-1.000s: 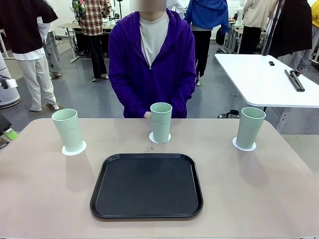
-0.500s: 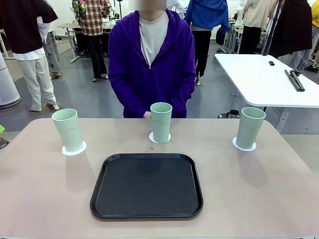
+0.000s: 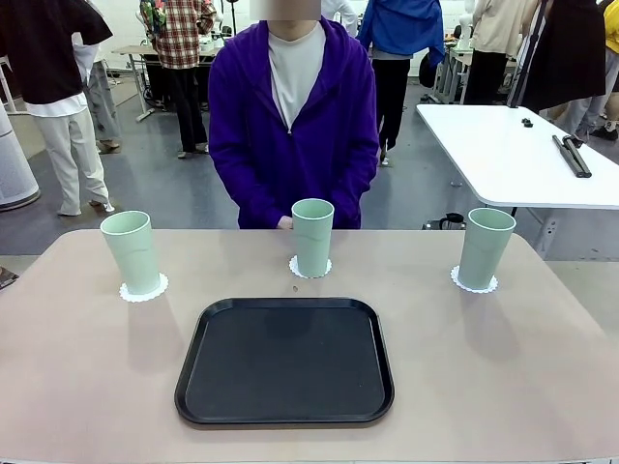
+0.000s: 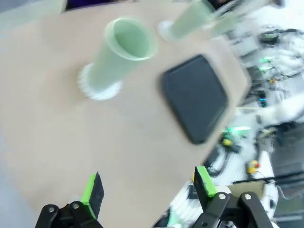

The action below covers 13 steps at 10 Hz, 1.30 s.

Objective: Place coasters on the table and set cups on them.
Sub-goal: Take one Reusable plastic cup from the Flat Tray and place it on a coaster set by the human.

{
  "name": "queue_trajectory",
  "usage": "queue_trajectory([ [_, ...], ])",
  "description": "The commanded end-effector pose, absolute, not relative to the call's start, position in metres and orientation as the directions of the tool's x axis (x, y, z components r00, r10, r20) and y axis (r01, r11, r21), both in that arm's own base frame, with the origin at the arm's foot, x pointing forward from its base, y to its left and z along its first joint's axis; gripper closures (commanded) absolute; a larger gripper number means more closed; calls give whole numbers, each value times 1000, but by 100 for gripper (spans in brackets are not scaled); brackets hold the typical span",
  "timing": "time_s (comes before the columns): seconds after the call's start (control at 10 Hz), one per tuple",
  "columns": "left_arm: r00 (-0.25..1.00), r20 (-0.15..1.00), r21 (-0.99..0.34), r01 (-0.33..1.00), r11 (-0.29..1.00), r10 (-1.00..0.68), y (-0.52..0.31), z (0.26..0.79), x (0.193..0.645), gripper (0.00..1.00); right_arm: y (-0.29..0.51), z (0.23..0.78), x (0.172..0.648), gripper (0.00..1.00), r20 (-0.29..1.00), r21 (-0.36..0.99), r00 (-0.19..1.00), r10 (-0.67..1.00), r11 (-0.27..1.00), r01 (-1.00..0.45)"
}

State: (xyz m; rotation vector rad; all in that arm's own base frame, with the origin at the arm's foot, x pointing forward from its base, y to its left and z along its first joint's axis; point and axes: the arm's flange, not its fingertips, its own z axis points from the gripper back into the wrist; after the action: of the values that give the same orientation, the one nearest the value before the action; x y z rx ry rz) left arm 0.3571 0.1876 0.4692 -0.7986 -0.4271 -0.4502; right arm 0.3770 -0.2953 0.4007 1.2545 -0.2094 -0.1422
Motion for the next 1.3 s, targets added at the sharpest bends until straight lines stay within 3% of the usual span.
queue_trajectory([
  [0.0, 852, 494, -740, 517, 431, -173, 242, 468, 362, 0, -295, 402, 377, 0, 82, 950, 971, -223, 312, -9],
  [0.5, 949, 316, -869, 286, 403, 7, 328, 431, 369, 0, -295, 402, 377, 0, 82, 950, 971, -223, 312, -9],
  [0.9, 951, 304, -928, 284, 242, 51, 361, 392, 373, 0, -295, 402, 377, 0, 82, 950, 971, -223, 312, -9],
  [1.2, 944, 325, -922, 305, 240, 50, 360, 384, 371, 0, -295, 402, 377, 0, 82, 950, 971, -223, 312, -9],
])
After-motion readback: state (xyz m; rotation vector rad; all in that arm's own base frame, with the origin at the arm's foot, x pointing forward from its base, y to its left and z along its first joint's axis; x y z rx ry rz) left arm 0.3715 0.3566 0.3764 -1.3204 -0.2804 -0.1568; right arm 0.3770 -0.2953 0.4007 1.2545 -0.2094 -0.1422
